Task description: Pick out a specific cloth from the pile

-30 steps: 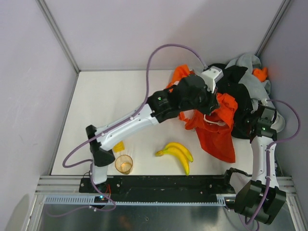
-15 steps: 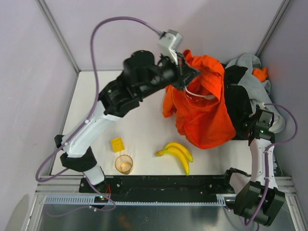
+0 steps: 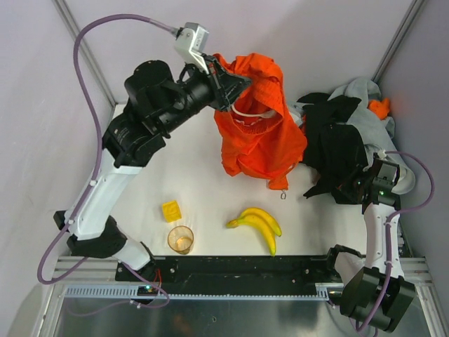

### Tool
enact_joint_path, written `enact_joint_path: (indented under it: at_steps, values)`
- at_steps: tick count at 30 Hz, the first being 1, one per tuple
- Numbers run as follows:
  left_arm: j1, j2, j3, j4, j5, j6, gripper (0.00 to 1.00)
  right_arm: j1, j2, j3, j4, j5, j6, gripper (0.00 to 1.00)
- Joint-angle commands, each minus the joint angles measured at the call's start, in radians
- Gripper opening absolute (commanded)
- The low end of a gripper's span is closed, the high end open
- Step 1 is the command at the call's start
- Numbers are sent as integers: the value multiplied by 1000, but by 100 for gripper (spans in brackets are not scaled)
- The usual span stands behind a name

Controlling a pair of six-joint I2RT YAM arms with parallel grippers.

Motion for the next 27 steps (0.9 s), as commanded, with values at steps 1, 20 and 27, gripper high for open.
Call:
enact_joint_path:
  at_steps: [1, 20, 27]
  values:
    - [62, -88, -34, 80, 21, -22, 1, 9, -23, 3, 7, 2, -11, 1]
    - [407, -185, -254, 79, 140, -39, 1, 73, -52, -5, 28, 18, -20, 33]
    - [643, -214, -344, 80, 224, -77, 1, 80, -68, -5, 29, 24, -22, 73]
